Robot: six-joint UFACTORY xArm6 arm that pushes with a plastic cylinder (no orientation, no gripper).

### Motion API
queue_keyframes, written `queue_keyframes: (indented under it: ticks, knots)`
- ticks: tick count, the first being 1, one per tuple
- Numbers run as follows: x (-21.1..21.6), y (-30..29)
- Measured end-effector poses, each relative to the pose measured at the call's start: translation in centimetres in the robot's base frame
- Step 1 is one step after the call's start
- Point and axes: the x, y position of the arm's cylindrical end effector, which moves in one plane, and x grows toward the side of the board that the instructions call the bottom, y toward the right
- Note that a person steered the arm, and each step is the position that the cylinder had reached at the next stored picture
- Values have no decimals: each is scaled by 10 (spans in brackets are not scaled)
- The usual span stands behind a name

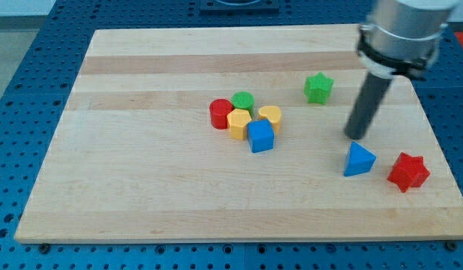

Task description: Push the blue triangle into the red star

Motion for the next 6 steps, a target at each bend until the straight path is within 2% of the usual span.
queue_keyframes:
  ticks: [2,4,5,6]
  knots:
    - [49,-7]
    - [93,26]
    - [94,11]
    - [57,-20]
